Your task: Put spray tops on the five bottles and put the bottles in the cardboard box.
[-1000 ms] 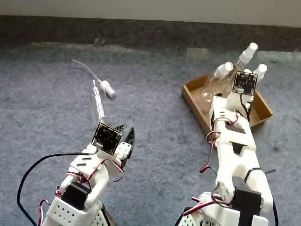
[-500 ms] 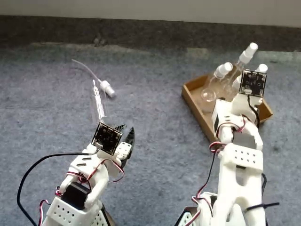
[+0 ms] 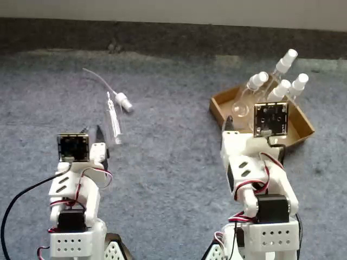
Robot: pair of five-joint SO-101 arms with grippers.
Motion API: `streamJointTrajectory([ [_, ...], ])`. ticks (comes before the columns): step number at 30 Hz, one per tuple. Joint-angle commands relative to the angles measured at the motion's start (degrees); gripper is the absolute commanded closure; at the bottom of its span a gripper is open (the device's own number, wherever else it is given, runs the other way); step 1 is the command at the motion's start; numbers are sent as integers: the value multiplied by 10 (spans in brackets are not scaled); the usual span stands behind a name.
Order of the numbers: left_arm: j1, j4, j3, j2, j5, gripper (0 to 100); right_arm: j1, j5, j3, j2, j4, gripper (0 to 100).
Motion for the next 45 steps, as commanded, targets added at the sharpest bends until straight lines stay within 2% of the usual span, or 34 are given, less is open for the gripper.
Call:
streamJointTrajectory([
  [1, -54, -28, -23, -7, -4, 958, -55, -4, -9, -2, 4, 896],
  [4, -77, -28, -27, -7, -2, 958, -84, -4, -9, 17, 4, 944],
  [8, -112, -29, -28, -7, -2, 958, -105, -1, -10, 61, 3, 950],
  [13, -112, -29, -25, -7, -2, 958, -145, -4, -35, 150, -27, 951],
  [23, -113, -29, -22, -7, -2, 958, -247, -5, -180, 383, -38, 950],
  [30, -113, -29, -15, -7, -4, 958, -233, -2, -375, 504, -24, 950],
  [38, -114, -29, -15, -7, -6, 958, -188, -1, -588, 606, 109, 947],
  [42, -114, -29, -15, -7, -6, 958, -191, -5, -655, 668, 121, 947],
  [45, -116, -29, -15, -7, -6, 958, -223, -33, -684, 715, 122, 946],
])
